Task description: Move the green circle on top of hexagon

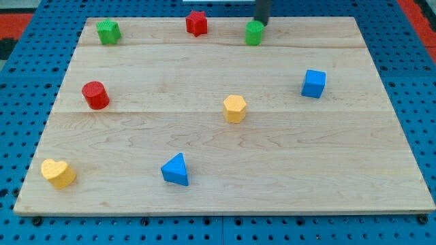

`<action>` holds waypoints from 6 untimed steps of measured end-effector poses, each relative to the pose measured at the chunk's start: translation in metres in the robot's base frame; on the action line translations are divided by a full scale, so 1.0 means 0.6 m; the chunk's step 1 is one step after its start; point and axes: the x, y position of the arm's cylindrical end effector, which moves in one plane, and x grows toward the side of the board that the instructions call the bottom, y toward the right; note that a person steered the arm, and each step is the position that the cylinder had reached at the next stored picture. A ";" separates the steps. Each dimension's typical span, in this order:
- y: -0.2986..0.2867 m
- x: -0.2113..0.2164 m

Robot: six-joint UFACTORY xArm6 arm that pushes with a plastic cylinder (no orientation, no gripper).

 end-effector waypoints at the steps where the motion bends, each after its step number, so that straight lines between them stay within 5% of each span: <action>1: -0.024 0.143; 2: -0.017 0.221; 3: 0.001 0.222; 5: -0.113 0.209; 6: -0.065 0.236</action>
